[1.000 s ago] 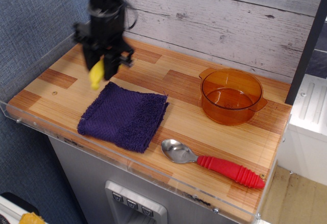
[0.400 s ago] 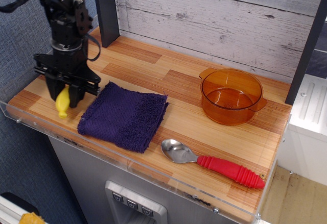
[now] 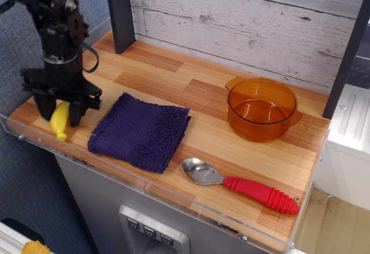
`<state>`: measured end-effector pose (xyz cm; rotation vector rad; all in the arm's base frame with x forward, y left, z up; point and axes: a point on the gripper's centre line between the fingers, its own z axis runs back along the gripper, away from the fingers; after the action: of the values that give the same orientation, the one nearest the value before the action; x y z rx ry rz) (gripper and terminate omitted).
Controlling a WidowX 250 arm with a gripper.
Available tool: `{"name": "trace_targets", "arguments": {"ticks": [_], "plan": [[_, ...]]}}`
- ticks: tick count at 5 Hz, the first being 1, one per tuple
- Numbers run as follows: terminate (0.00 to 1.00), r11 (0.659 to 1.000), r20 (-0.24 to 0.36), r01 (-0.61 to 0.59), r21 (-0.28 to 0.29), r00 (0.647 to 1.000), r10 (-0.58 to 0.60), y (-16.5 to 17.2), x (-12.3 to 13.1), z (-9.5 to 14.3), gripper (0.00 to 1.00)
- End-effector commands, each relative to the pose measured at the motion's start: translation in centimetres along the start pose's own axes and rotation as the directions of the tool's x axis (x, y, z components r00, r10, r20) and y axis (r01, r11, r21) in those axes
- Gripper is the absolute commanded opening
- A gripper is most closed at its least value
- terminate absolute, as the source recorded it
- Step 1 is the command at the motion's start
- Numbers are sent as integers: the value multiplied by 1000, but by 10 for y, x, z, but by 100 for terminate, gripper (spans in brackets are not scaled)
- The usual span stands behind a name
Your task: Place the banana beside the purple towel, near the far edge of the table.
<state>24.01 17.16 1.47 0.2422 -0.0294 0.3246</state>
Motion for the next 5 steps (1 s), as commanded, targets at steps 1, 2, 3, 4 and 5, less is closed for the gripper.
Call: {"name": "trace_targets", "arguments": {"ticks": [1, 2, 3, 4, 5], "plan": [[0, 1000, 39, -15, 18, 999, 14, 1, -11, 28, 100], [0, 1000, 43, -18, 23, 999, 17, 3, -10, 35, 100], [0, 999, 30, -5, 50, 1000, 4, 7, -5, 50, 100], [0, 998, 34, 46, 38, 998, -47, 8, 3, 72, 100], [0, 997, 103, 70, 32, 992, -73, -3, 13, 88, 100]]}}
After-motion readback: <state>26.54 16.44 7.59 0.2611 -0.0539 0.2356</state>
